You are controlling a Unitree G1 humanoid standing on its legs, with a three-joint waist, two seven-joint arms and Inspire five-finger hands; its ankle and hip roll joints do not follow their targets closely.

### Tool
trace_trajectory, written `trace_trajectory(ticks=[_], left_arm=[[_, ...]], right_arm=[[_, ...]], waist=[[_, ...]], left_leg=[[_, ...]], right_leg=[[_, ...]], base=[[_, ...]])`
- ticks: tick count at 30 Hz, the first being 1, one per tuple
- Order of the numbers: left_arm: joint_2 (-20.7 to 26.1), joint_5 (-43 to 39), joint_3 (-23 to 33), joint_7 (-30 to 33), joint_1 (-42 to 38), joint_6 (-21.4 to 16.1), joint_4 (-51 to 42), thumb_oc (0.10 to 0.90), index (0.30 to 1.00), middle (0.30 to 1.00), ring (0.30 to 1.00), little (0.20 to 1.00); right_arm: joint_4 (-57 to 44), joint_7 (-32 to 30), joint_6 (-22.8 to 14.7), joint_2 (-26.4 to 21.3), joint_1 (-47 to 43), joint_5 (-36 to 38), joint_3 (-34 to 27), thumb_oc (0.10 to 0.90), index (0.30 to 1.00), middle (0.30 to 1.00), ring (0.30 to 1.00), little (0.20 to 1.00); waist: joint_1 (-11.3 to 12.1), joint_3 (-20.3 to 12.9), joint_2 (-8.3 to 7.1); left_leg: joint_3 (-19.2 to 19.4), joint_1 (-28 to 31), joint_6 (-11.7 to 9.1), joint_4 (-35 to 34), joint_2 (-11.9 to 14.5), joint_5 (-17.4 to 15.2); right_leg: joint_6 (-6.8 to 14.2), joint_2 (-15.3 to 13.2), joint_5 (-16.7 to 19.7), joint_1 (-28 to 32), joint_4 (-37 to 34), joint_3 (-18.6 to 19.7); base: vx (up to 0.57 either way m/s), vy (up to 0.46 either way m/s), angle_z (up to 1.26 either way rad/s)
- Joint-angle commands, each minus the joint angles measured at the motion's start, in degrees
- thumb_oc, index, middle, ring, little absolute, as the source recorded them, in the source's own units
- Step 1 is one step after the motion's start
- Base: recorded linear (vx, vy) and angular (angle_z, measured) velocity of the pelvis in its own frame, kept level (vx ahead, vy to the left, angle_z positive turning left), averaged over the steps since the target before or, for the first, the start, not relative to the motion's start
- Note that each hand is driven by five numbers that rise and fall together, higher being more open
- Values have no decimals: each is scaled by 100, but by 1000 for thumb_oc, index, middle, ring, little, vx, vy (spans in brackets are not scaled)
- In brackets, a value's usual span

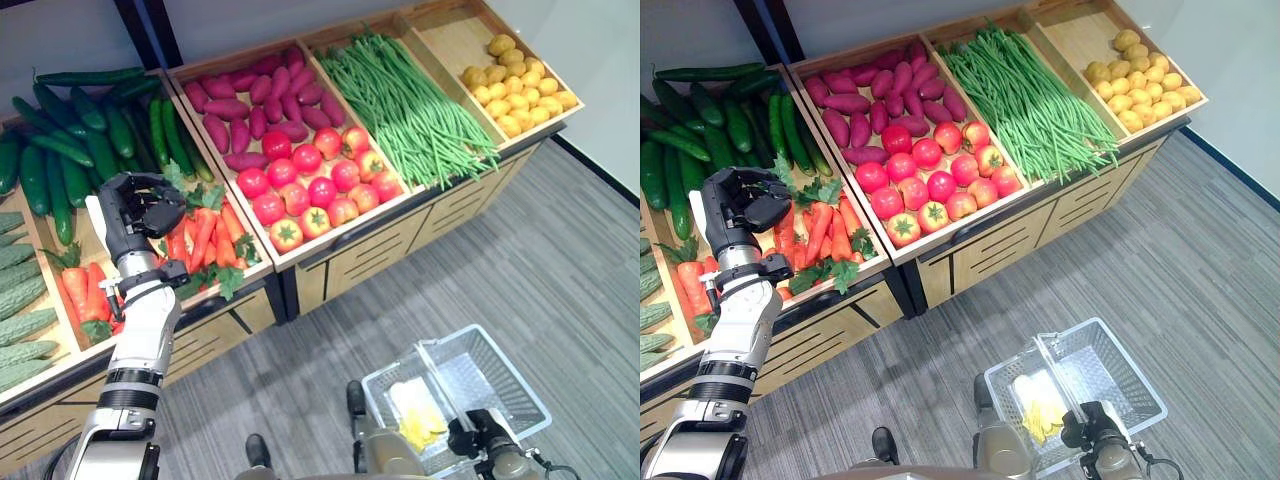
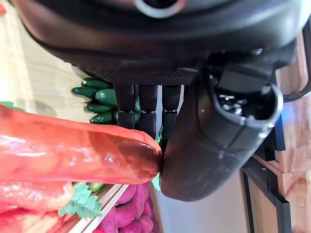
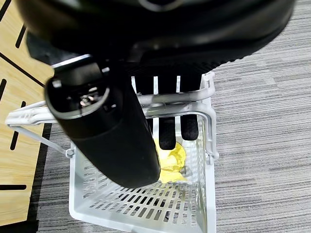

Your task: Get the vegetables into the basket

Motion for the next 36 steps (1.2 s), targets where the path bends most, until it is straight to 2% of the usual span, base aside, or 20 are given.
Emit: trace_trajectory(ticks=[1,3,5,8,11,13,14,15,18,19,20,24,26,29,36], left_arm=[[447,-29,328,-36,-482,-793,-324,400,300,300,300,300],[407,-178,252,-154,-474,-863,-516,400,300,300,300,300],[376,-323,184,-249,-475,-933,-661,400,300,300,300,300],[319,-521,4,-427,-509,-994,-795,400,300,300,300,300],[303,-654,-120,-627,-534,-1051,-951,400,300,300,300,300],[323,-724,-132,-642,-544,-1114,-997,400,300,300,300,300],[337,-769,-138,-665,-538,-1117,-1055,400,300,300,300,300],[359,-821,-125,-691,-512,-1131,-1110,400,300,300,300,300],[422,-893,-99,-806,-492,-1132,-1316,400,300,300,300,300],[438,-936,-31,-877,-429,-1108,-1473,400,300,300,300,300],[437,-939,-27,-881,-424,-1106,-1477,400,300,300,300,300],[463,-886,95,-964,-283,-1076,-1609,400,300,300,300,300],[468,-858,146,-967,-226,-1064,-1622,400,300,300,300,300],[454,-867,213,-960,-198,-1089,-1674,400,300,300,300,300],[207,-1019,144,-1096,-141,-1106,-1754,400,300,300,300,300]], right_arm=[[49,-115,-220,-361,-168,-5,-96,400,300,300,300,300],[48,-150,-218,-372,-243,22,-144,400,300,300,300,300],[3,-167,-210,-390,-290,42,-185,400,300,300,300,300],[-5,-189,-193,-409,-280,105,-299,400,300,300,300,300],[27,-151,-150,-429,-82,136,-505,400,300,300,300,300],[64,-150,-124,-409,-82,179,-548,400,300,300,300,300],[116,-155,-104,-386,-85,183,-552,400,300,300,300,300],[104,-141,-101,-352,-68,199,-552,400,300,300,300,300],[246,-135,-57,-325,-27,197,-572,400,300,300,300,300],[265,-148,-36,-320,-13,163,-595,400,300,300,300,300],[264,-149,-35,-321,-11,161,-594,400,300,300,300,300],[266,-168,-44,-347,-40,144,-583,400,300,300,300,300],[247,-169,-51,-352,-42,156,-554,400,300,300,300,300],[204,-196,-48,-368,-11,118,-506,400,300,300,300,300],[122,-206,-60,-531,200,123,-636,400,300,300,300,300]], waist=[[-27,-182,-62],[-11,-87,-112],[5,14,-174],[-43,107,-204],[-268,140,-233],[-321,141,-221],[-323,147,-200],[-317,161,-192],[-172,189,-129],[-42,170,-64],[-42,178,-66],[153,92,-46],[219,55,-73],[281,21,-98],[111,15,47]], left_leg=[[-338,-158,-58,3,107,23],[-274,-169,-21,235,52,-60],[-248,-386,3,707,39,-252],[-142,-470,83,1065,-9,-510],[67,-413,197,1045,-199,-639],[224,-445,221,973,-215,-619],[298,-466,252,976,-199,-624],[350,-485,283,990,-186,-625],[641,-544,374,984,-94,-611],[769,-483,372,946,-73,-699],[770,-467,368,941,-74,-701],[1329,-364,456,809,-56,-614],[1543,-311,461,787,-59,-591],[1839,-236,385,792,22,-508],[1899,-264,100,647,261,-59]], right_leg=[[563,-546,-392,364,94,-127],[591,-572,-400,373,182,-40],[620,-621,-413,289,371,59],[701,-692,-396,185,587,204],[980,-871,360,-18,645,499],[1002,-912,678,-240,578,614],[1000,-943,695,-328,567,572],[960,-956,611,-371,607,457],[703,-1039,-20,-264,1055,-326],[655,-1028,-502,-5,1539,-756],[652,-1029,-521,1,1557,-755],[532,-987,-885,328,2168,-1298],[510,-919,-957,465,2129,-1394],[435,-814,-1119,606,1680,-1625],[280,-447,-1339,722,1089,-1549]], base=[[53,58,-7],[-5,44,-7],[-57,50,-14],[-40,125,-12],[-76,198,-22],[-118,115,-36],[-128,99,-86],[-135,120,-105],[-158,163,-83],[-78,171,-104],[-80,159,-107],[-94,66,-45],[-44,-24,-151],[-3,-87,-79],[4,-171,-35]])
